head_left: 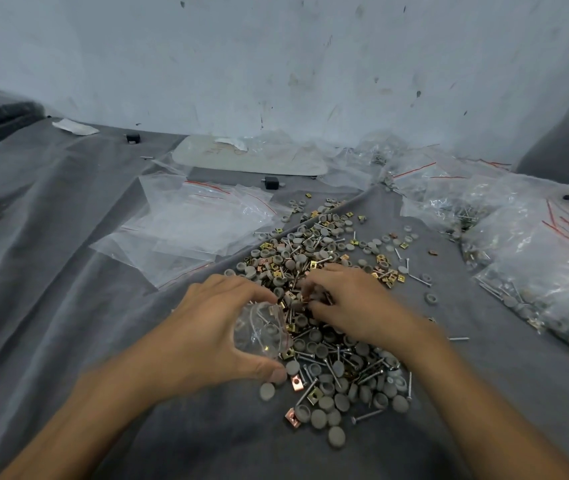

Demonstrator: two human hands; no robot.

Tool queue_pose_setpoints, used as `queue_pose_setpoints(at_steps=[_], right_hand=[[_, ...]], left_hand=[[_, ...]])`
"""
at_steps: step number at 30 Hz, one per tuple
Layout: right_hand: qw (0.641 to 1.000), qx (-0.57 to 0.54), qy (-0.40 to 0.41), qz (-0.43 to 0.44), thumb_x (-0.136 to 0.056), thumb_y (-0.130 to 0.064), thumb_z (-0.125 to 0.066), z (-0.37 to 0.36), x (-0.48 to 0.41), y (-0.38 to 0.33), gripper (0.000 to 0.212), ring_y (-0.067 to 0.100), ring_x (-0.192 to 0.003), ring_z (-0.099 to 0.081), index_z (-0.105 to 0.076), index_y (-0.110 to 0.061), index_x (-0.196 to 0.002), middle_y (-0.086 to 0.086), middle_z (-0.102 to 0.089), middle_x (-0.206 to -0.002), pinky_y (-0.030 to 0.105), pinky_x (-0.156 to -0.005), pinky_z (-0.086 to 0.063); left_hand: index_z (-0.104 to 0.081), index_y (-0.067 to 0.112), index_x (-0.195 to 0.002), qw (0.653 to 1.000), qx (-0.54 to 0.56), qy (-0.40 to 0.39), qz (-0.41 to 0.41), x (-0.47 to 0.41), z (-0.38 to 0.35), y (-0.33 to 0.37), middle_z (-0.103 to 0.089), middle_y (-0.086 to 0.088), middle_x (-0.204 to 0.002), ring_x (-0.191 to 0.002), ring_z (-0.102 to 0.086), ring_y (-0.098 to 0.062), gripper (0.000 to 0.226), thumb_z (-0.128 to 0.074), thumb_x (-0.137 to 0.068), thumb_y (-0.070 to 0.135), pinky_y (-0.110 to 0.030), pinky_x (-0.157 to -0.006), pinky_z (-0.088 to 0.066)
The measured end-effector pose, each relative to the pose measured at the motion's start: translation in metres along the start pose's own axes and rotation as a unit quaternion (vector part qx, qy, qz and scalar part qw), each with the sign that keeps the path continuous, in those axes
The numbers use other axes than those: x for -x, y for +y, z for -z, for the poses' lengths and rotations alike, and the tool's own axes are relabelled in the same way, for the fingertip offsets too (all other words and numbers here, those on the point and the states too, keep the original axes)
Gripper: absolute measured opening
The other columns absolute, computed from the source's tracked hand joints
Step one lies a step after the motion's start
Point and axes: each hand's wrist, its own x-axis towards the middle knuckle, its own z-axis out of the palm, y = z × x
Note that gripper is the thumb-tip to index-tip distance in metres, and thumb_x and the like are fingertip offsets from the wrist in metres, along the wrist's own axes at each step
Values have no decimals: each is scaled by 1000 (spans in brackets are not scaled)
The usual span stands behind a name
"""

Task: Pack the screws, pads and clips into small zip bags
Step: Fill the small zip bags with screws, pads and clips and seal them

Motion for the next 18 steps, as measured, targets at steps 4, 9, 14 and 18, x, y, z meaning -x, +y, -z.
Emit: queue_pose_setpoints(at_steps=[4,9,14,18], right_hand=[[992,-107,60,-41,-96,-31,-68,3,14,11,12,-11,-83,-61,-68,-41,-102,-26,-64,-87,13,-66,-39],[976,-175,123,-44,-89,-36,-76,11,22,17,13,-3,-83,-64,-75,-38,-101,-18,-72,-88,21,-75,-51],[954,-272,123,-37,-86,-31,-80,21,26,7,13,0,-69,-65,-79,-34,-99,-18,-72,-77,21,-66,-50],[933,-354,56,35,-85,-25,-82,33,31,-22,16,8,-74,-70,-80,-28,-101,-3,-76,-84,30,-66,-58]], left_hand=[[-45,51,-132,1000,8,5,6,0,1,1,-38,40,-130,-125,-21,20,89,-61,-54,91,-13,-102,-24],[-46,50,-132,1000,-7,3,14,-1,-2,6,-40,37,-131,-125,-27,12,88,-61,-54,87,-23,-108,-28],[-43,56,-124,1000,7,8,17,-3,-3,8,-38,39,-128,-127,-31,5,81,-61,-53,88,-29,-109,-31],[-44,56,-123,999,8,31,15,-6,-5,10,-42,34,-127,-127,-34,2,80,-62,-52,89,-28,-108,-32]])
